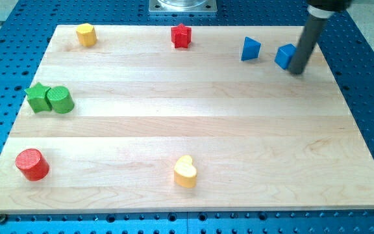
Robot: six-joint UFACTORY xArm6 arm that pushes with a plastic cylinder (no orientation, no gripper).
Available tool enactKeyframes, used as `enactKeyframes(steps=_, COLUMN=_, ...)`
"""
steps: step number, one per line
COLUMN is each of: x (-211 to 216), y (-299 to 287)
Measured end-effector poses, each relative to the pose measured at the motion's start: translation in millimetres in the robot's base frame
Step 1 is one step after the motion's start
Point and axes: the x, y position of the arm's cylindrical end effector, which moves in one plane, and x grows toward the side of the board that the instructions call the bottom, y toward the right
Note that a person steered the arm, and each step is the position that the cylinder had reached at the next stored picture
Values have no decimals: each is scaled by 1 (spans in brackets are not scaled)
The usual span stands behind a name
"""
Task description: Place the cube into the triangle
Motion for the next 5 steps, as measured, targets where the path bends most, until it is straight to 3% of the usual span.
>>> enactKeyframes(steps=1, x=-21, y=8)
enactKeyframes(steps=2, x=-35, y=54)
enactKeyframes(steps=3, x=-64, y=-1)
enactKeyframes(steps=4, x=-66, y=-59)
enactKeyframes(steps=5, x=-126, y=-34)
